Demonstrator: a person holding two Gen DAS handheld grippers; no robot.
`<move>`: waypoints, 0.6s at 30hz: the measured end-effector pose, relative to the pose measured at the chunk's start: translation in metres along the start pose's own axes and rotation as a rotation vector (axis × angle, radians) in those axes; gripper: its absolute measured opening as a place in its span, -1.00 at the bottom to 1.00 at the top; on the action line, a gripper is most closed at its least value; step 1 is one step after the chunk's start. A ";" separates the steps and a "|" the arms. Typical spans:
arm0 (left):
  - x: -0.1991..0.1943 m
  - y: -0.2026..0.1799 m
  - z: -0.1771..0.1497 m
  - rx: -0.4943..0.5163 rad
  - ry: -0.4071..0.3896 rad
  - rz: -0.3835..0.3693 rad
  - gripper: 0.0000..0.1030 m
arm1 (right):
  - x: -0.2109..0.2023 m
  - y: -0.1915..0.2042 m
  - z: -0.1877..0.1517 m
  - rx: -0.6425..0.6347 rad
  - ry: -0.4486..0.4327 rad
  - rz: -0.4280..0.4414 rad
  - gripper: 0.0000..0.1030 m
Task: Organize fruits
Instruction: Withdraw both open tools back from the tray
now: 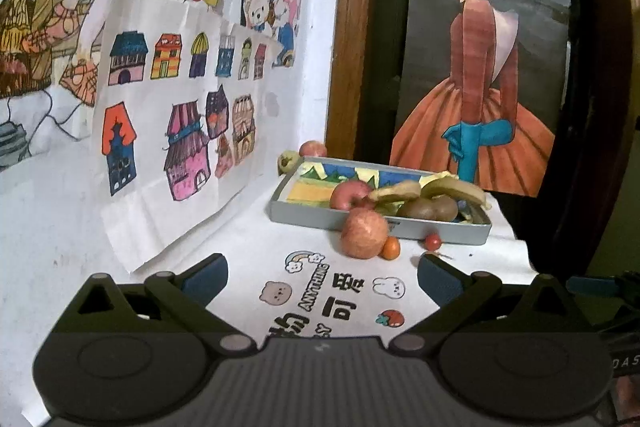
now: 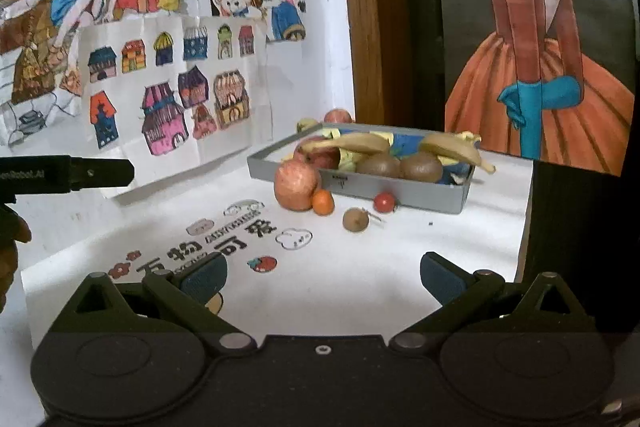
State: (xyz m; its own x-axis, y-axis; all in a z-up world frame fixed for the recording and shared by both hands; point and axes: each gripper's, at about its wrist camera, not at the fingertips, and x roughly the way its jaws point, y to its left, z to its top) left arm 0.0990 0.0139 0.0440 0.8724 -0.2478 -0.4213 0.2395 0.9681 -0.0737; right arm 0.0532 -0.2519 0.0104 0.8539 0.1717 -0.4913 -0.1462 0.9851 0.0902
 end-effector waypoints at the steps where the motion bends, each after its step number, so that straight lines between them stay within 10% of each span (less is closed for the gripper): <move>1: 0.001 0.000 0.000 -0.001 0.004 0.002 0.99 | 0.002 -0.001 0.000 0.001 0.006 -0.001 0.99; 18: 0.018 -0.006 0.053 0.083 0.006 -0.002 0.99 | 0.017 -0.013 0.033 -0.035 -0.005 0.012 0.99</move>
State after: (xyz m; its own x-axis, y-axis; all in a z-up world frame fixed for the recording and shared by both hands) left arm 0.1353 0.0014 0.0846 0.8694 -0.2497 -0.4263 0.2764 0.9611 0.0007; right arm 0.0865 -0.2621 0.0295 0.8542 0.1838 -0.4863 -0.1740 0.9825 0.0657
